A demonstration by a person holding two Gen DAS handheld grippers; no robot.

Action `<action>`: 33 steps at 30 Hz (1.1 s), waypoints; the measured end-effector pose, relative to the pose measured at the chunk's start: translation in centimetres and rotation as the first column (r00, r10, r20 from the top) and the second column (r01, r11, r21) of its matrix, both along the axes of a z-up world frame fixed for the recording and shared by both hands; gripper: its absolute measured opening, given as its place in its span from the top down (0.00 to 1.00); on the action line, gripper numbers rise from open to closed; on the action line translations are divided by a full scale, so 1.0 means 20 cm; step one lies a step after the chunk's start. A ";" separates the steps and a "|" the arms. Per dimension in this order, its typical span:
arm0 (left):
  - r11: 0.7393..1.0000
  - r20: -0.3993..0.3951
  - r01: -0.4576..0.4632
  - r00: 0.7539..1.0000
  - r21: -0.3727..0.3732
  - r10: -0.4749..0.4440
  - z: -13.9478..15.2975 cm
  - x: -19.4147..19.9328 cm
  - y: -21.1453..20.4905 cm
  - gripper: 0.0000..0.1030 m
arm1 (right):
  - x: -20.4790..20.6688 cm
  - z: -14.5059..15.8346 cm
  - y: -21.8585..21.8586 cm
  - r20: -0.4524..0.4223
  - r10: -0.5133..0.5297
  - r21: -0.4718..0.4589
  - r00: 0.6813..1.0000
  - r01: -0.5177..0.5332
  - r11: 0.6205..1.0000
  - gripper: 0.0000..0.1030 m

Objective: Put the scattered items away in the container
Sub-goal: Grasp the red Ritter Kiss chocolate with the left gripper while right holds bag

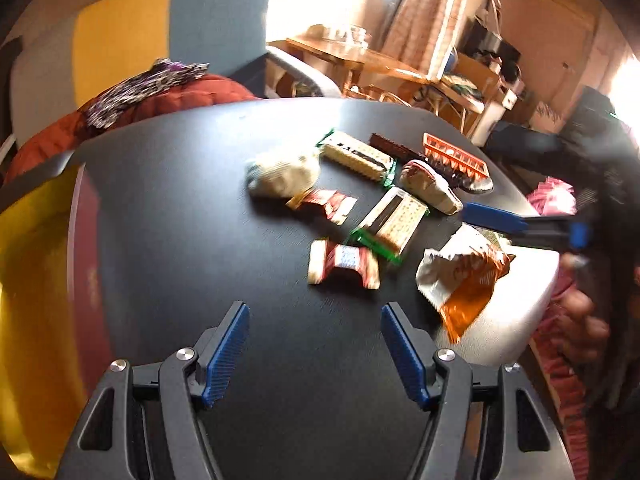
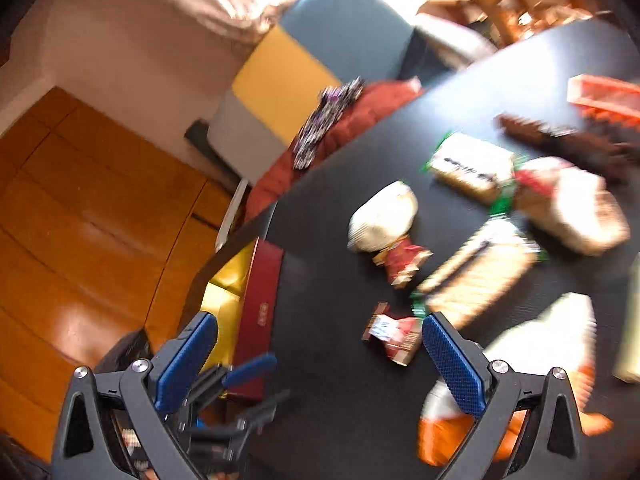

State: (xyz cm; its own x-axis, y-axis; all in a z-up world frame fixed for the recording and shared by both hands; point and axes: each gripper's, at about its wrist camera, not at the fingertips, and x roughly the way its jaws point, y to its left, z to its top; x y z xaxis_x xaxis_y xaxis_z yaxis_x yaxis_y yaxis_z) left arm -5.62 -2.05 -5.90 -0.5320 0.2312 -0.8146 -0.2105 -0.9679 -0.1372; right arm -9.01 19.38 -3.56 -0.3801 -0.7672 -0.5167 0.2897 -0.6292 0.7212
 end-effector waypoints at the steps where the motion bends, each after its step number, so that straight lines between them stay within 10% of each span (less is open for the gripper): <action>1: 1.000 0.000 0.019 1.000 -0.023 -0.019 -0.01 -0.03 0.03 0.33 | 0.03 0.01 0.06 -0.006 -0.025 0.005 1.000 0.026 1.000 0.00; 10: 0.981 0.041 0.161 0.987 -0.109 -0.157 -0.11 -0.28 0.24 0.36 | 0.12 0.00 0.35 -0.012 -0.142 0.064 0.990 0.143 0.988 0.00; 15: 0.977 0.102 0.185 0.979 -0.108 -0.174 -0.20 -0.35 0.28 0.67 | 0.14 -0.03 0.37 -0.014 -0.155 0.078 0.988 0.156 0.985 0.00; 33: 0.992 0.134 0.113 0.984 0.058 -0.119 -0.19 0.10 0.00 0.66 | 0.30 -0.15 0.31 0.030 -0.167 0.133 0.986 0.161 0.978 0.00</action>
State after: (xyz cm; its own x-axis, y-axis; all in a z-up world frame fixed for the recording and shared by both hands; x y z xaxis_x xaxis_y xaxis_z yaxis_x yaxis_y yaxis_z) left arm -3.64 -2.11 -9.61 -0.3837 0.3274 -0.8635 -0.2969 -0.9291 -0.2204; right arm -2.92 25.60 -6.57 -0.4715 -0.6219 -0.6252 0.1466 -0.7544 0.6399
